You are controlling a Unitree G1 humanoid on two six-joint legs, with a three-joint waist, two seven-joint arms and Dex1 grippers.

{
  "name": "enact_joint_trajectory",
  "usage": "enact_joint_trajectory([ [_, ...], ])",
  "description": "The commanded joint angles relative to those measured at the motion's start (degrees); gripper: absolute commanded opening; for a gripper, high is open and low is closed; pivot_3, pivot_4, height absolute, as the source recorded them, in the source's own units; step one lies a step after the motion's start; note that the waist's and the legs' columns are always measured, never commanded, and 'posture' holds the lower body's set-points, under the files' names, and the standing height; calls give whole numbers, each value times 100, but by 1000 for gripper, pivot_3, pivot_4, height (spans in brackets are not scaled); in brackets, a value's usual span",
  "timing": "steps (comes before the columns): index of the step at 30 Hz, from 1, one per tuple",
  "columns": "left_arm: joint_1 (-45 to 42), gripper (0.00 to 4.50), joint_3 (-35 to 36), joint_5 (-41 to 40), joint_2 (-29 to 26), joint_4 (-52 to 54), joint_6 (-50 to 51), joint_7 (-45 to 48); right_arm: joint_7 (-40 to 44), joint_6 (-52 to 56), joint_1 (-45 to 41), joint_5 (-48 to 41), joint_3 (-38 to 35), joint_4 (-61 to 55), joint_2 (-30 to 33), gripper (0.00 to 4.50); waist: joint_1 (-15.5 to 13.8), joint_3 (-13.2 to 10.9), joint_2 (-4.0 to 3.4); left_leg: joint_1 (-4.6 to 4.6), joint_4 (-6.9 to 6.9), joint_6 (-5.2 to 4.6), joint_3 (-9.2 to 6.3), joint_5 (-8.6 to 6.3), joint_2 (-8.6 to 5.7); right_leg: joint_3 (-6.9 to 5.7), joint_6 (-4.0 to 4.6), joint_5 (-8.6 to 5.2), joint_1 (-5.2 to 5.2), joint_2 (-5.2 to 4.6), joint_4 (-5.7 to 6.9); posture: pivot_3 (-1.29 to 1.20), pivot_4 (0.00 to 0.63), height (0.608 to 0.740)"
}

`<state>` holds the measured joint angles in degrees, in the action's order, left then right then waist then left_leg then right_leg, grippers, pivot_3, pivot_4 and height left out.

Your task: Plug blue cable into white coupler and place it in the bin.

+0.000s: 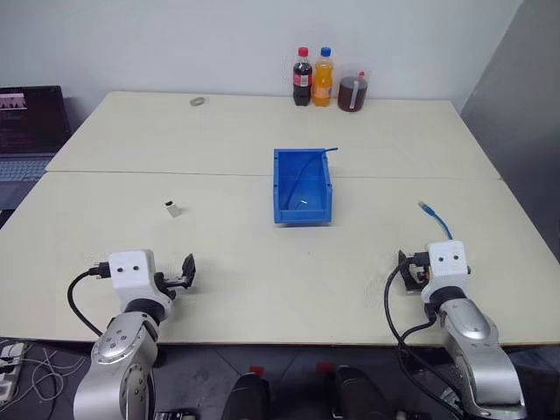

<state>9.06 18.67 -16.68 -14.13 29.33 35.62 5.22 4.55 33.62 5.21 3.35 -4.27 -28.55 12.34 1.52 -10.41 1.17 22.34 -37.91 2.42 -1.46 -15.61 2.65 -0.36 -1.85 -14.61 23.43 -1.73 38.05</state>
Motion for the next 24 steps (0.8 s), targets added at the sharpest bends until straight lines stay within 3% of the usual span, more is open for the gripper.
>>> enact_joint_trajectory([
  [1,7,4500,-5,10,-26,260,-66,0,-55,-37,-82,37,-12,-260,-24,4098,0,0,0,0,0,0,0,0,0,0,0,0,0,0,0,0,150,740],
  [10,-67,4500,21,-32,-51,219,-46,-8,-57,-68,-95,37,-10,-239,-37,4098,-1,0,0,1,0,0,0,0,0,0,0,-1,0,0,-1,0,150,740],
  [14,-237,4500,-131,-78,-514,195,-156,563,-53,-69,-130,49,-45,-256,0,4098,-1,0,0,1,0,0,-2,0,0,-2,2,-1,0,0,0,0,150,740],
  [19,-1441,4500,-766,-136,-1698,-174,-289,1905,-37,-77,-252,50,-116,-196,73,4098,-56,1,0,1,-2,0,-6,0,0,-8,5,-3,0,1,1,0,150,740],
  [24,-3200,4500,-1947,-576,-1970,-746,-288,3535,16,-81,-395,47,-192,-141,179,4098,-122,0,1,3,-2,0,1,0,-3,-3,2,1,-5,1,-7,0,150,740],
])
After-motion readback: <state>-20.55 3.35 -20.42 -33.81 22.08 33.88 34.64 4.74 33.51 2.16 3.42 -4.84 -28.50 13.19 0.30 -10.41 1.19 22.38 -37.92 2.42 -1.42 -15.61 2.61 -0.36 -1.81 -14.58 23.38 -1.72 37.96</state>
